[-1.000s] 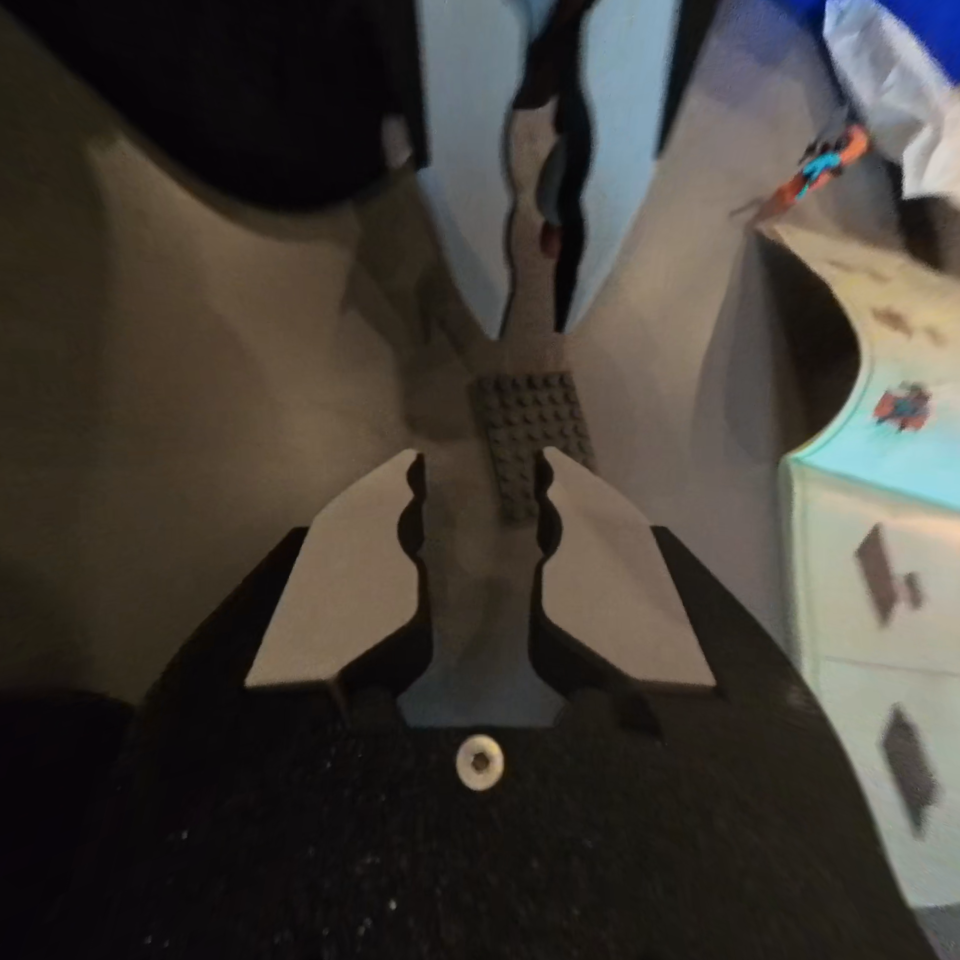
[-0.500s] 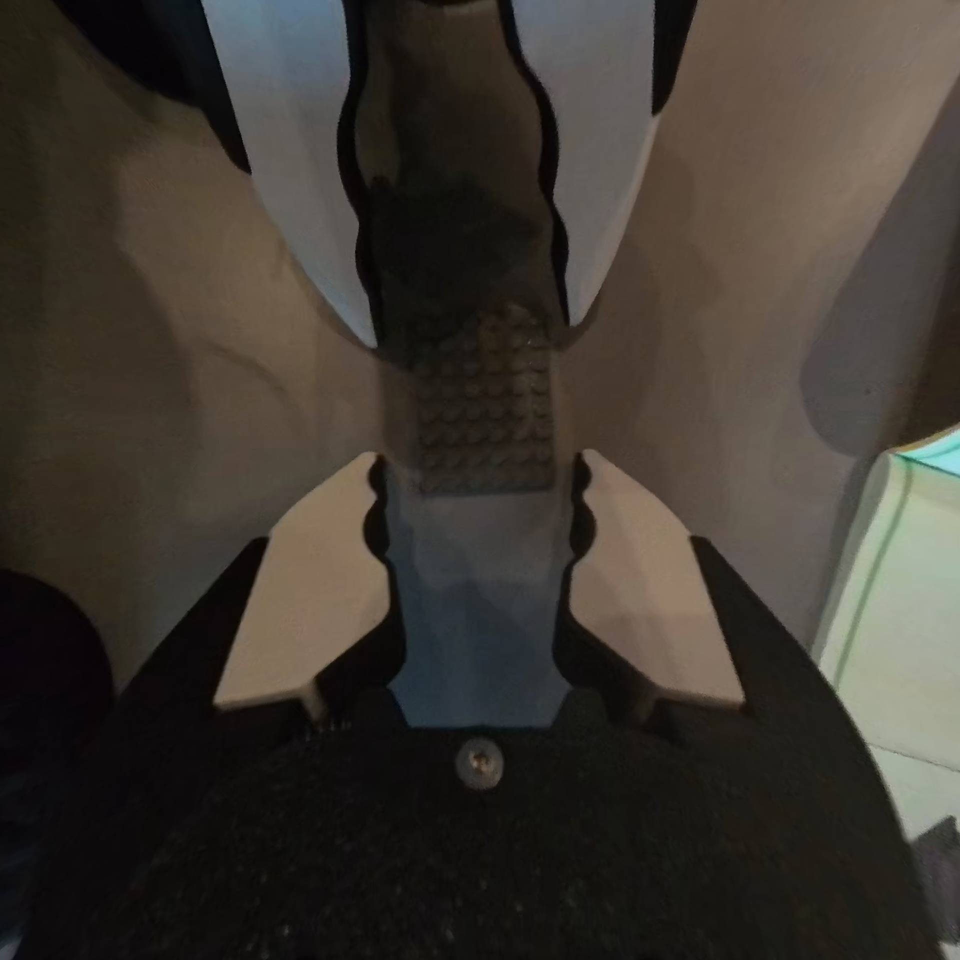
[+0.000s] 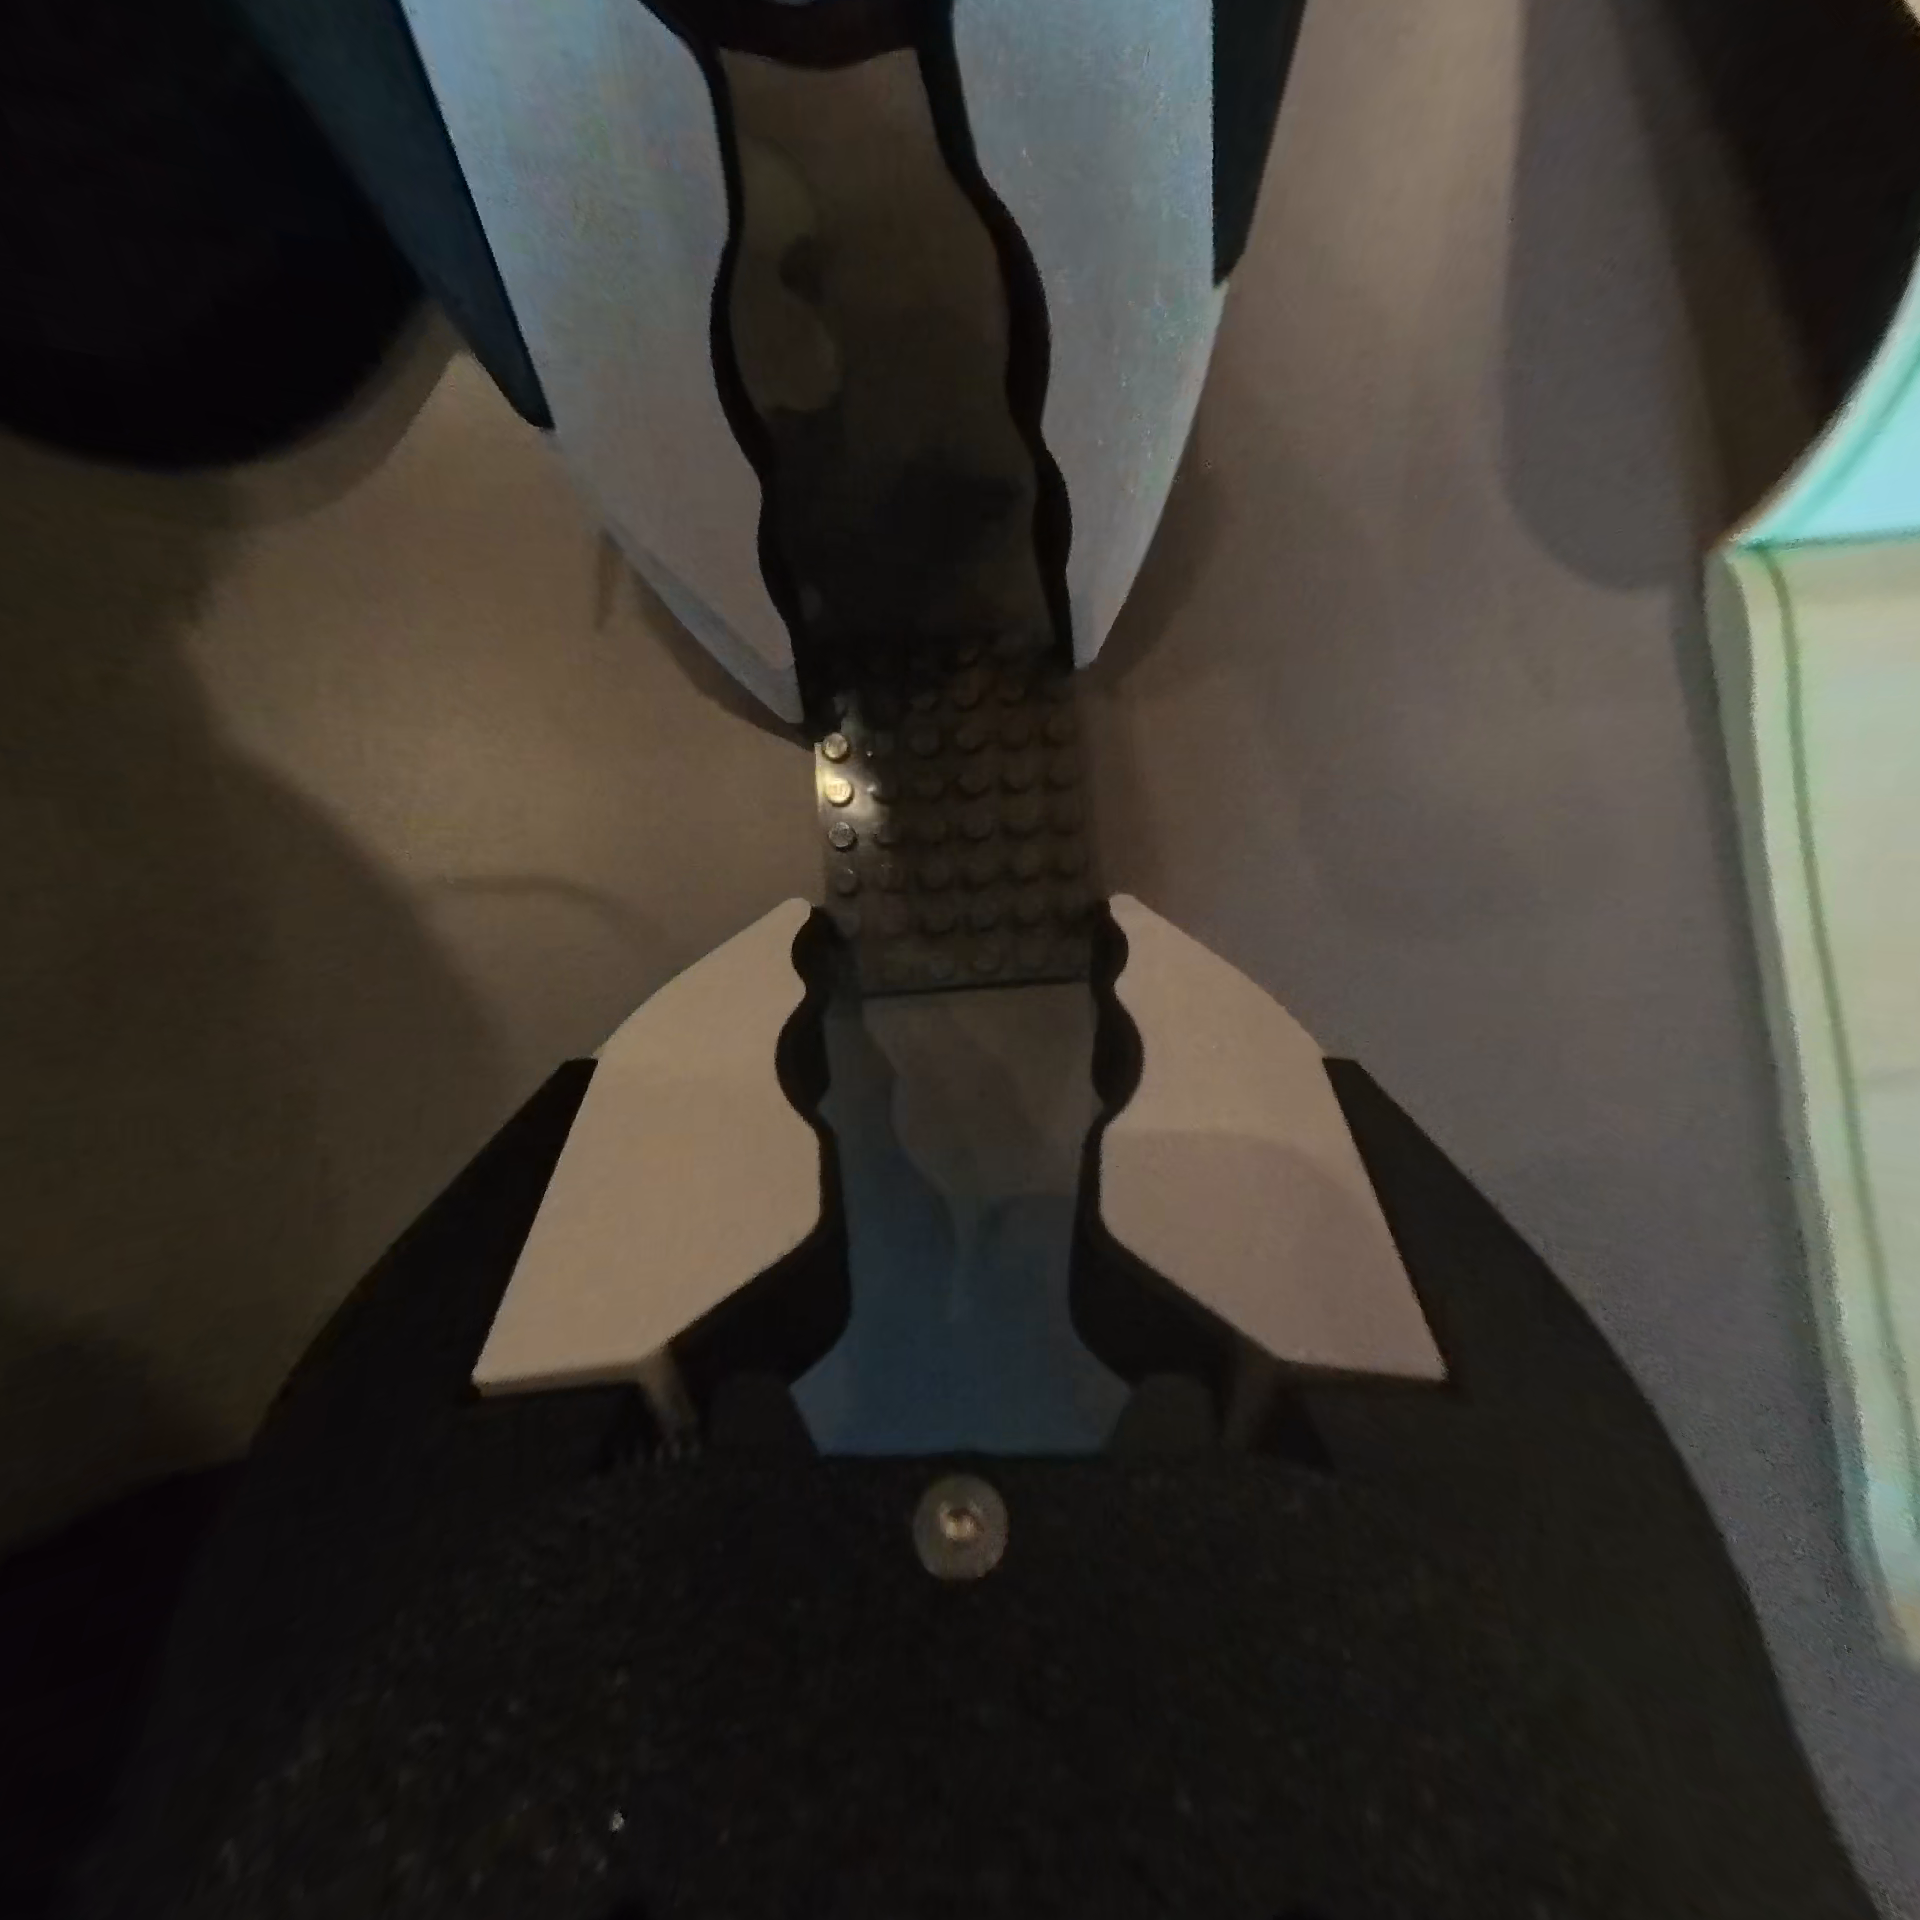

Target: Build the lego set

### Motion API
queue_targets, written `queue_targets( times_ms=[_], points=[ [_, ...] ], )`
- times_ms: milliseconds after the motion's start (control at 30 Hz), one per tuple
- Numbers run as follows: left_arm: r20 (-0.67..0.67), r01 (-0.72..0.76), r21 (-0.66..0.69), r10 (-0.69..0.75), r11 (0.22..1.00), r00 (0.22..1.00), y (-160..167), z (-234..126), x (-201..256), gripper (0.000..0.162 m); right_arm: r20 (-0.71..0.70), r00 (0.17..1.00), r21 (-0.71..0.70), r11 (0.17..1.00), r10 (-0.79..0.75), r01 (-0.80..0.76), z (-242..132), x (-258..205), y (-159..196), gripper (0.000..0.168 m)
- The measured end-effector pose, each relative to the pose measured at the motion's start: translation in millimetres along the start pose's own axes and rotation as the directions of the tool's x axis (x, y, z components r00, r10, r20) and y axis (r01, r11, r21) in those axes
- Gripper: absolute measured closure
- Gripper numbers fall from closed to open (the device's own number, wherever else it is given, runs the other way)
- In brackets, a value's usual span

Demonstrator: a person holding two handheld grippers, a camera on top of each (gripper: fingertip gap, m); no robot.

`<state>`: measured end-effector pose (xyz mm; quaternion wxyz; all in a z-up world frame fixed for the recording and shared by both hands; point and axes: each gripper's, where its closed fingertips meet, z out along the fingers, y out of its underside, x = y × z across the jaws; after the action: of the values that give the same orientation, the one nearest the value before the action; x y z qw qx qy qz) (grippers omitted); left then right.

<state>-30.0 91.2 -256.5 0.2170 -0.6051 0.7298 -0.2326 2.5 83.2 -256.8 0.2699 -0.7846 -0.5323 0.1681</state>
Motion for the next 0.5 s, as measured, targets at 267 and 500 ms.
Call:
queue_targets(
  times_ms=[267, 500],
  points=[
    [-0.02, -0.026, -0.012, 0.026, 1.0, 0.999, -3.5, 2.7, 3.1, 0.116, 0.003, 0.999, 0.033, 0.999, 0.036, -0.036, -2.3, -2.7, 4.2, 0.12],
    [-0.013, -0.017, -0.01, 0.016, 1.0, 1.0, -3.5, 2.8, 3.2, 0.111, 0.026, 0.999, 0.045, 0.999, 0.025, -0.026, -1.8, -1.8, 4.2, 0.12]
  ],
)
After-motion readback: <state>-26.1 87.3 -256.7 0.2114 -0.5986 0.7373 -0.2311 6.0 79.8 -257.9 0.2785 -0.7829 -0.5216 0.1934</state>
